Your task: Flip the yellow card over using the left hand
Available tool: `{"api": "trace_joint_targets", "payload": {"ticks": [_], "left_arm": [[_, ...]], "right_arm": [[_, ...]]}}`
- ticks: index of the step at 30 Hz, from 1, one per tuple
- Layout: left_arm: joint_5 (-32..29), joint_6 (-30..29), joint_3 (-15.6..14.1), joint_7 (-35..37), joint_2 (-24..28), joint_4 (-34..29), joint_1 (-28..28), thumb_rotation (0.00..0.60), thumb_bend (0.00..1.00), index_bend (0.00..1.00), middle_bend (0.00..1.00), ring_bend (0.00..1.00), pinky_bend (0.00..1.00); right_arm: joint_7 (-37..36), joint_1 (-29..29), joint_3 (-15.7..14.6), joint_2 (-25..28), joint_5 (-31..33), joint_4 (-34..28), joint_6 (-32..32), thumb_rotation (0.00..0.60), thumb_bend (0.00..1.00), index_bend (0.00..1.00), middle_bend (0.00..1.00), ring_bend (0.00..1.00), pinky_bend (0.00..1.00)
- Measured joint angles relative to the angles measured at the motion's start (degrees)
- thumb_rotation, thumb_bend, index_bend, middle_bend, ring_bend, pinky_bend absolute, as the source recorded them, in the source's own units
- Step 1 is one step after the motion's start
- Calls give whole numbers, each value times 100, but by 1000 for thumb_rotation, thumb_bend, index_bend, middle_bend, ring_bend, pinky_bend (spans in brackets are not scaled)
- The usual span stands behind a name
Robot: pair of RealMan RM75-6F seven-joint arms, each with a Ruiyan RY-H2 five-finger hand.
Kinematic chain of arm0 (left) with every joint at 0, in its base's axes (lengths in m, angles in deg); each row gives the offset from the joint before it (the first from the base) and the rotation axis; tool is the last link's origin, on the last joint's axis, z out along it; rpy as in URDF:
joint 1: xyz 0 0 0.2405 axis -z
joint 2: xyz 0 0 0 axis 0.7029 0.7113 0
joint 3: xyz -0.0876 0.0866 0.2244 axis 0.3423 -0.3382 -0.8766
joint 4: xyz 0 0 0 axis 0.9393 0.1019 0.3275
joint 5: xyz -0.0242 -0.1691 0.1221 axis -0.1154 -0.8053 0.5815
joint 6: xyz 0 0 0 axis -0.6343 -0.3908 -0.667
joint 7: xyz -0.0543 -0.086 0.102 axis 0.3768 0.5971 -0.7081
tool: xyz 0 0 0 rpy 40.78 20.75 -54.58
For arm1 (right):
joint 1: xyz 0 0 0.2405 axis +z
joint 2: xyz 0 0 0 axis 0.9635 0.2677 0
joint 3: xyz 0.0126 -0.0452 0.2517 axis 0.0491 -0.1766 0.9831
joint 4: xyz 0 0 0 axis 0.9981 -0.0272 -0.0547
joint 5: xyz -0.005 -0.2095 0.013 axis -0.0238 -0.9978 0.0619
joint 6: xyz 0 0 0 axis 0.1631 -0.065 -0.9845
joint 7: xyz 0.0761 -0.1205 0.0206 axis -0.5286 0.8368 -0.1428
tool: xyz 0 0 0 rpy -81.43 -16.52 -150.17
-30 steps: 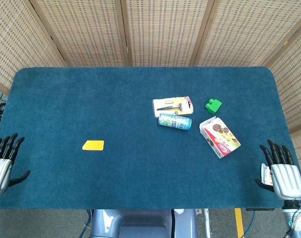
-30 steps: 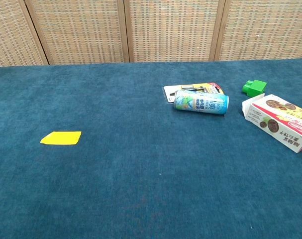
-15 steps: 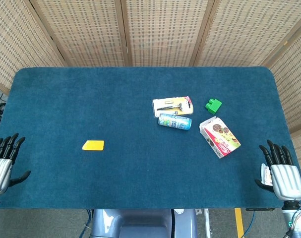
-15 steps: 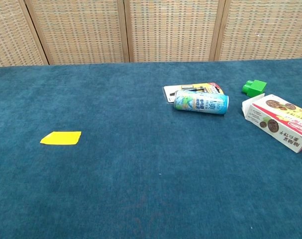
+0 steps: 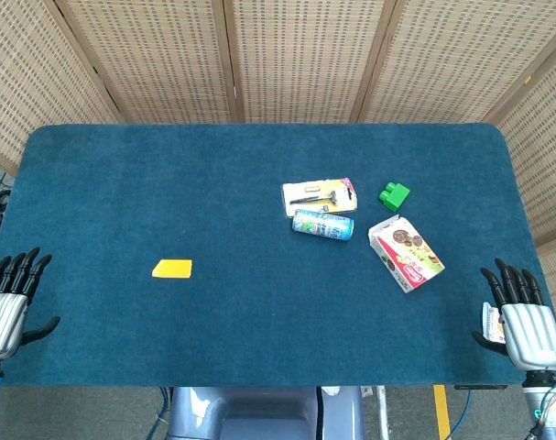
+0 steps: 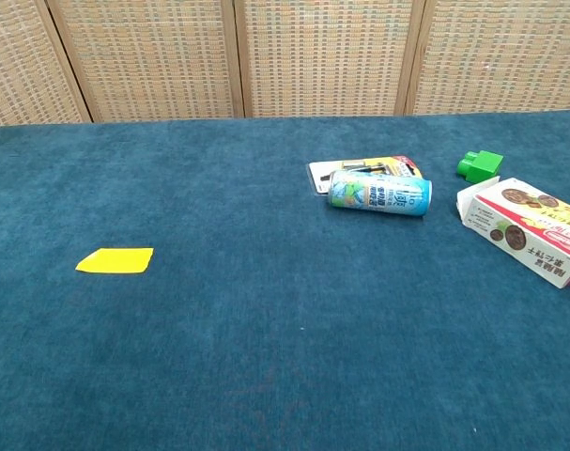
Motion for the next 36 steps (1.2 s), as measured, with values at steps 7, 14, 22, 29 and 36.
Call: {"api": "trace_joint_targets", "payload": {"ticks": [7, 14, 22, 29, 36], "left_arm": [[-78, 189, 31, -52, -5, -27, 100, 600, 210, 0, 0, 0, 0], [-113, 723, 96, -315, 9, -40, 464, 600, 219, 0, 0, 0, 0], [-300, 1604, 206, -693, -168, 2, 1077, 600, 244, 0, 0, 0, 0], [-576, 2013, 302, -936, -714, 392, 1406, 600, 287, 61, 0, 0, 0], [-900, 2275, 383, -1107, -1333, 1008, 1679, 600, 334, 161, 0, 0, 0]], "right_arm": [[-2, -6, 6, 1, 25, -11, -3, 600, 53, 83, 0, 0, 0], [44, 7, 1, -16, 27, -9, -27, 600, 53, 83, 0, 0, 0], [43, 7, -9, -23, -16, -11, -4, 600, 53, 83, 0, 0, 0], [-59, 1, 4, -5, -2, 12, 1, 600, 53, 83, 0, 0, 0], [-182, -1, 22, 21, 15, 52, 1, 600, 53, 83, 0, 0, 0]]}}
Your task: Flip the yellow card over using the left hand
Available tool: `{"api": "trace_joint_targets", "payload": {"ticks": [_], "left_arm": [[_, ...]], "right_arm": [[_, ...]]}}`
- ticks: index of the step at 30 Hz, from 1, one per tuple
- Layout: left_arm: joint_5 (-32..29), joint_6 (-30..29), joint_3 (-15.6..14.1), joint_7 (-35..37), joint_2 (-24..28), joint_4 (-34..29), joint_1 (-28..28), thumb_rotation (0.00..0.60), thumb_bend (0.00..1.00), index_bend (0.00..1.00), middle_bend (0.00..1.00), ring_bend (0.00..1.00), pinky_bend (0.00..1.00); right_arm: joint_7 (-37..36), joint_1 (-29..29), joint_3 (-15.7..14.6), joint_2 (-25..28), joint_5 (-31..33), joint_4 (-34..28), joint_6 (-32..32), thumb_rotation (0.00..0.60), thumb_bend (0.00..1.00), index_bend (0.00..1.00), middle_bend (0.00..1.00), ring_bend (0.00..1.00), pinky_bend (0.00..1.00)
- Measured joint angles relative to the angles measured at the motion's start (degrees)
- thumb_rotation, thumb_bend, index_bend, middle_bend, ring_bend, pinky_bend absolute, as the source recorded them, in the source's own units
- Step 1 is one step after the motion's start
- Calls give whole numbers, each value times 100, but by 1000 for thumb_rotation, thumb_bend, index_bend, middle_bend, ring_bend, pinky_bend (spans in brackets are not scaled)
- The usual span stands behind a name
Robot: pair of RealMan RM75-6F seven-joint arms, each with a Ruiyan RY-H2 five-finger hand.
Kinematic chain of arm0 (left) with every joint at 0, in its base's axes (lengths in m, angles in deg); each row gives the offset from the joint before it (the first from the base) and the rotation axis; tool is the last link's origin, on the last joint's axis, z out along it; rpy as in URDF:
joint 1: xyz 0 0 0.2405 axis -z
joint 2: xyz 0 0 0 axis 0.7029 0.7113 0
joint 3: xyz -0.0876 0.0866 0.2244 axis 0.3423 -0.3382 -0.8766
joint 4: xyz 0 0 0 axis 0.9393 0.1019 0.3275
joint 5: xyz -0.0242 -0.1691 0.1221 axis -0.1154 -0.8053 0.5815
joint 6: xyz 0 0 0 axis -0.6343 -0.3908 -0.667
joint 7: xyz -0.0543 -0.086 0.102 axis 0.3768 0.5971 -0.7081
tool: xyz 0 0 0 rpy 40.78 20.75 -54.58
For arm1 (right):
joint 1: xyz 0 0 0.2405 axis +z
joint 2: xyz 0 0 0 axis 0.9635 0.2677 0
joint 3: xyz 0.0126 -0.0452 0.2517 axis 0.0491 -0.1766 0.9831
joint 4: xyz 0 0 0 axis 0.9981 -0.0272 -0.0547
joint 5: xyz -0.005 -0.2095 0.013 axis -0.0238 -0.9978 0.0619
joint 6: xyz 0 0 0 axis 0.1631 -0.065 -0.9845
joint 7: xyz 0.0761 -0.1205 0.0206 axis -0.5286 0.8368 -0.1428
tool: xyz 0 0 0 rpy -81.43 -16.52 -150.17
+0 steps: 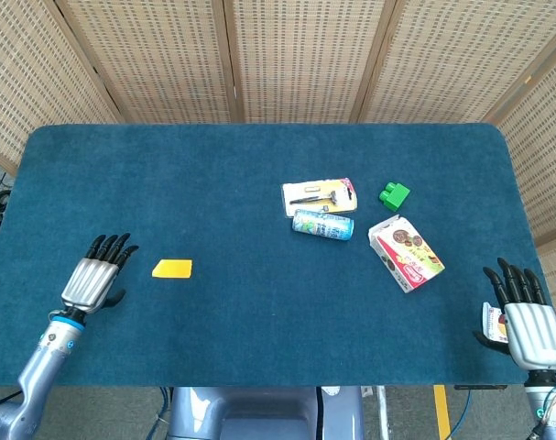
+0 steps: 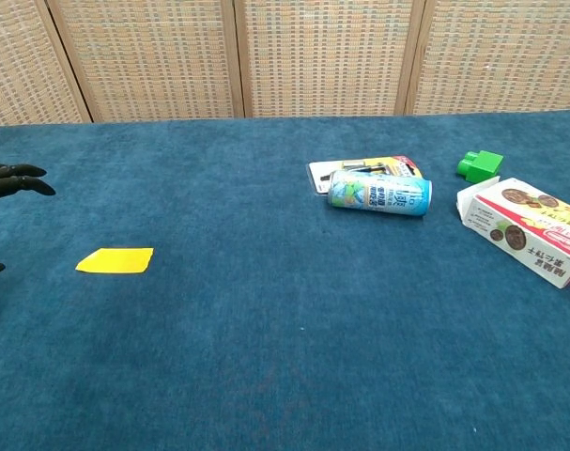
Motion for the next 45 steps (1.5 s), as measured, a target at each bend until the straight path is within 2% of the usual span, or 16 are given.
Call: {"api": "trace_joint_targets", "payload": {"ticks": [4, 12, 23, 38, 45], "left_arm": [[-71, 25, 14, -24, -143, 171, 81, 600, 355, 217, 0, 0, 0], [-134, 115, 10, -123, -236, 269, 228, 600, 365, 233, 0, 0, 0], [-365, 331, -9, -424, -506, 499, 437, 600, 409, 361, 0, 0, 0], [-386, 387, -60, -418, -850, 981, 619, 600, 424, 371, 0, 0, 0], [-283, 432, -121, -437, -1026, 1239, 730, 600, 400, 371, 0, 0, 0]], "right_arm": [[-23, -2, 0, 3, -7, 15, 4, 600, 53, 83, 0, 0, 0], [-12, -8, -8, -12, -48, 15, 38, 600, 53, 83, 0, 0, 0], [-105, -19, 10, -10, -50, 58, 72, 600, 53, 83, 0, 0, 0], [-220, -29, 26, -15, -72, 118, 111, 600, 53, 83, 0, 0, 0], [-276, -40, 38, -21, -83, 145, 149, 600, 53, 83, 0, 0, 0]]}}
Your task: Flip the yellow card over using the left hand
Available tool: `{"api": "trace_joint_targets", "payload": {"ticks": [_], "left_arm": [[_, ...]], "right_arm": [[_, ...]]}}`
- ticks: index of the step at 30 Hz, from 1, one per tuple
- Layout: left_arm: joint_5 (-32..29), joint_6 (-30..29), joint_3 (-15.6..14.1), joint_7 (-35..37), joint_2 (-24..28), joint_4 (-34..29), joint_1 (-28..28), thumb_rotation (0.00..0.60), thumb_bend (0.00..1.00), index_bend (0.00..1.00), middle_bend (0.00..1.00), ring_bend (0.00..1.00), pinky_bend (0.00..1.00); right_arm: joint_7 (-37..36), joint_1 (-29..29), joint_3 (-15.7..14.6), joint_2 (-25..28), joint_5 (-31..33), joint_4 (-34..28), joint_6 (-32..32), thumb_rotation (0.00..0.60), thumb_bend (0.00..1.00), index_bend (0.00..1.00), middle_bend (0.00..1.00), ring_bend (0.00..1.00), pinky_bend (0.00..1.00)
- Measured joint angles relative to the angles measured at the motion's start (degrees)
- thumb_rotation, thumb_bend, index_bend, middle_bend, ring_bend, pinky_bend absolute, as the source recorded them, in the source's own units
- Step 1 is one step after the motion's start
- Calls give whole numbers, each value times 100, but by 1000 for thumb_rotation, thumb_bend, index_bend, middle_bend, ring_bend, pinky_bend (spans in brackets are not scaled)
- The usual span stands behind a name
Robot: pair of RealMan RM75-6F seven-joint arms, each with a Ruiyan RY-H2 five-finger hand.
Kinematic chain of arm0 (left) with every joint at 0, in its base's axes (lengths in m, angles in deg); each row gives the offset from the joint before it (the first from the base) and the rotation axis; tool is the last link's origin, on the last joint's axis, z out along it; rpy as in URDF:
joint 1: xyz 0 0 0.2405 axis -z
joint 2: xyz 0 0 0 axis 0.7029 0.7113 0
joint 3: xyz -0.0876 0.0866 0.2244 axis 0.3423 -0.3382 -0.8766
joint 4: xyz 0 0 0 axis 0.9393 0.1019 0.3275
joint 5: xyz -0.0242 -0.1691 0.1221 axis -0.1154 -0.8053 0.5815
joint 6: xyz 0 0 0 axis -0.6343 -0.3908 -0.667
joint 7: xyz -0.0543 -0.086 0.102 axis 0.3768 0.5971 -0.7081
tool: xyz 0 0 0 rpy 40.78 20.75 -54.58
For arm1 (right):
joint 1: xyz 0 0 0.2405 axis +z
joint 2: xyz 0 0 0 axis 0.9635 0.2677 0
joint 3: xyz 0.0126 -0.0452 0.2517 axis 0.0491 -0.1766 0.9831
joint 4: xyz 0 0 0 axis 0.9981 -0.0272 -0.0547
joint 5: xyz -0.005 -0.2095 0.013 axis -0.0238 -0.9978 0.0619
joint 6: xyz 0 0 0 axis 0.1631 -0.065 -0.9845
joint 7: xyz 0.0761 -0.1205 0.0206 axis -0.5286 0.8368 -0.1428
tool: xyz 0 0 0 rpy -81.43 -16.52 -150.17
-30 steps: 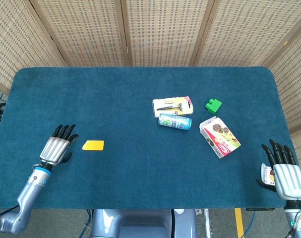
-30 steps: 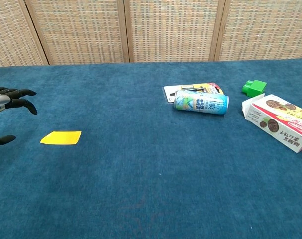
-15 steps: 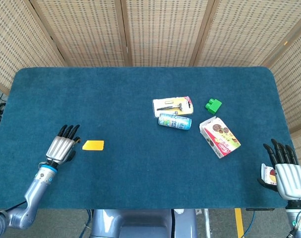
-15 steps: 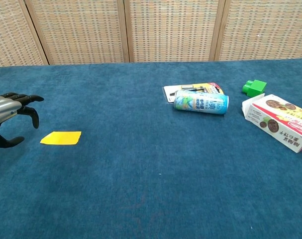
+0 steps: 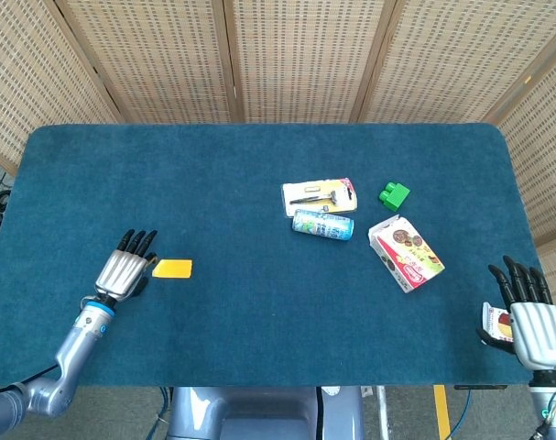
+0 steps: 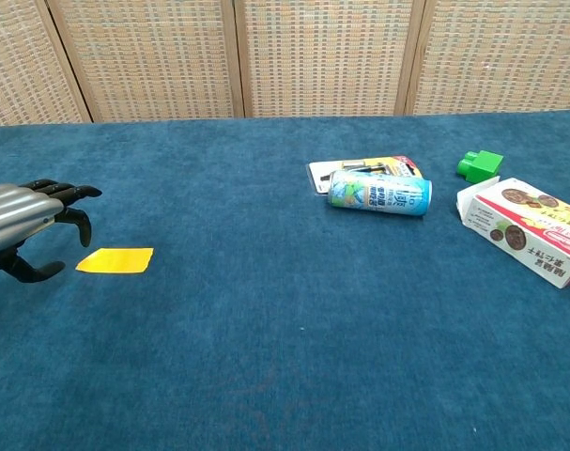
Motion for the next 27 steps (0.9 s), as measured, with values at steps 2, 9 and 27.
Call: {"api": "trace_joint_targets", "payload": {"ticks": [2, 9, 27], "left_arm": [[12, 6, -15, 3, -52, 64, 22, 600, 380, 371, 0, 0, 0], [55, -47, -46, 2, -118, 192, 45, 600, 350, 371, 0, 0, 0], [171, -394, -32, 69, -392, 523, 9, 600, 210, 55, 0, 0, 0]], "right_arm": [[-10, 2, 9, 2, 4, 8, 0, 600, 53, 83, 0, 0, 0], [-43, -3, 11, -11, -7, 32, 20, 600, 53, 83, 0, 0, 0], [-166, -24, 33, -36, -51, 85, 108, 600, 53, 84, 0, 0, 0]]}}
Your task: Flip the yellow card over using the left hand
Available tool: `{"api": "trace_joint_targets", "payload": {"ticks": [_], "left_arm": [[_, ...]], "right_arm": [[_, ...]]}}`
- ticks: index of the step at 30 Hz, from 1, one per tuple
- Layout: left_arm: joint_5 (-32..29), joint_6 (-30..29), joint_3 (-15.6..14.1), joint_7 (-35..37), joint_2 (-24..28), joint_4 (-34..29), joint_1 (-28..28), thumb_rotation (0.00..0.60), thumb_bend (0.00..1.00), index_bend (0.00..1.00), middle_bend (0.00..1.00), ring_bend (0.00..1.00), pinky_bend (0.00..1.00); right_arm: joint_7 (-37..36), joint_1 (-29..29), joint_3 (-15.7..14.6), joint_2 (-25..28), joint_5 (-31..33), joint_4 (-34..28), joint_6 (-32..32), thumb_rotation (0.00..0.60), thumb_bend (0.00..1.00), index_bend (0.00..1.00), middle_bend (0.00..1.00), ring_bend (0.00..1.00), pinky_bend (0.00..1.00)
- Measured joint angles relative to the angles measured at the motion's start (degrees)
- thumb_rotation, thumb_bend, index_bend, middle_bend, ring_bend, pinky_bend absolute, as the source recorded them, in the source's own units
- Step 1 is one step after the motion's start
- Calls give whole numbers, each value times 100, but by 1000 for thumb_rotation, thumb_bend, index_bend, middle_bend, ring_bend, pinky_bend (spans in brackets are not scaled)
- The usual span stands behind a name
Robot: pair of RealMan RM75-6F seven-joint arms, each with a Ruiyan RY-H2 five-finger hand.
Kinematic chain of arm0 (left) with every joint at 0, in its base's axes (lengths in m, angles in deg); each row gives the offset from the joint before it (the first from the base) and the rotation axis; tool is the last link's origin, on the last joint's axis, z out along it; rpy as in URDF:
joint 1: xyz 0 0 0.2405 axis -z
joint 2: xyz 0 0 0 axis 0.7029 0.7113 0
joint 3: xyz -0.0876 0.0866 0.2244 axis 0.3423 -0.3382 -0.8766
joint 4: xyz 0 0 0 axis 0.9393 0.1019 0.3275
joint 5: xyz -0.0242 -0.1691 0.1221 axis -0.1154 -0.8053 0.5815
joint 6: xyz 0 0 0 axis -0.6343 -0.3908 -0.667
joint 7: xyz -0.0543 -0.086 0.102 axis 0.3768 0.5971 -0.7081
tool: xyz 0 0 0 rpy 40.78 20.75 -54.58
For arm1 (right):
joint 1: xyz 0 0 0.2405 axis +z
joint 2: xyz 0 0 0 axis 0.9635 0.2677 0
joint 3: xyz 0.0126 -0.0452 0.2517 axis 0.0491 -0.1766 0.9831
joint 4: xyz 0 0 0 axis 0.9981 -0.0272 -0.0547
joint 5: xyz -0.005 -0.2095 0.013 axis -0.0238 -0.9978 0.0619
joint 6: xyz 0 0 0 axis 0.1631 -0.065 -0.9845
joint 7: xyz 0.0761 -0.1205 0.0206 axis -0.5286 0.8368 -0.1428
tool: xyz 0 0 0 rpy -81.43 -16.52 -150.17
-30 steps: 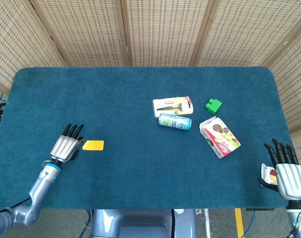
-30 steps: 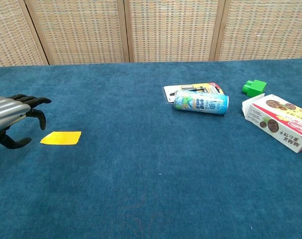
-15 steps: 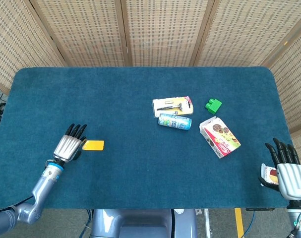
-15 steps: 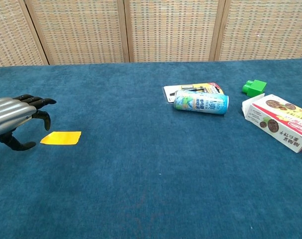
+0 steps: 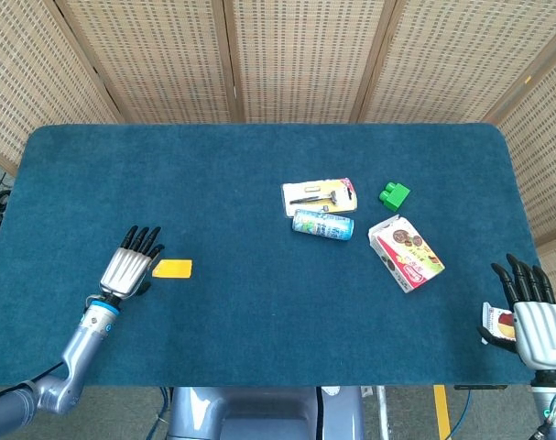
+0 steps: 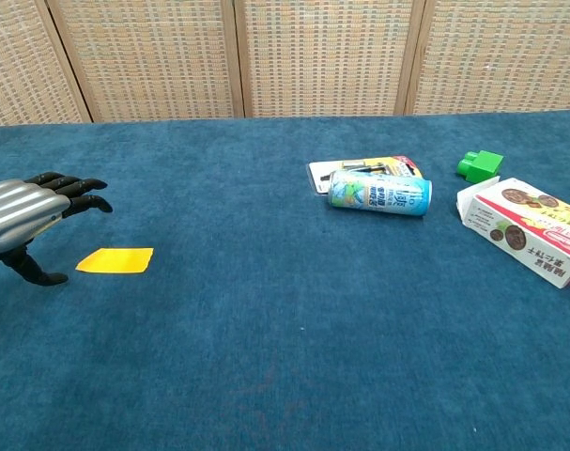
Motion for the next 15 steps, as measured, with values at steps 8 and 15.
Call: {"api": "trace_joint_targets", "payload": {"ticks": [8, 15], "left_arm": [[-26, 11, 31, 3, -78, 94, 16, 600, 210, 52, 0, 0, 0], [-37, -5, 73, -45, -174, 186, 53, 600, 212, 52, 0, 0, 0]], "right_arm": [[-32, -3, 11, -29, -28, 38, 37, 600, 53, 83, 0, 0, 0], [-79, -6, 15, -31, -43, 58, 53, 600, 53, 83, 0, 0, 0]]}}
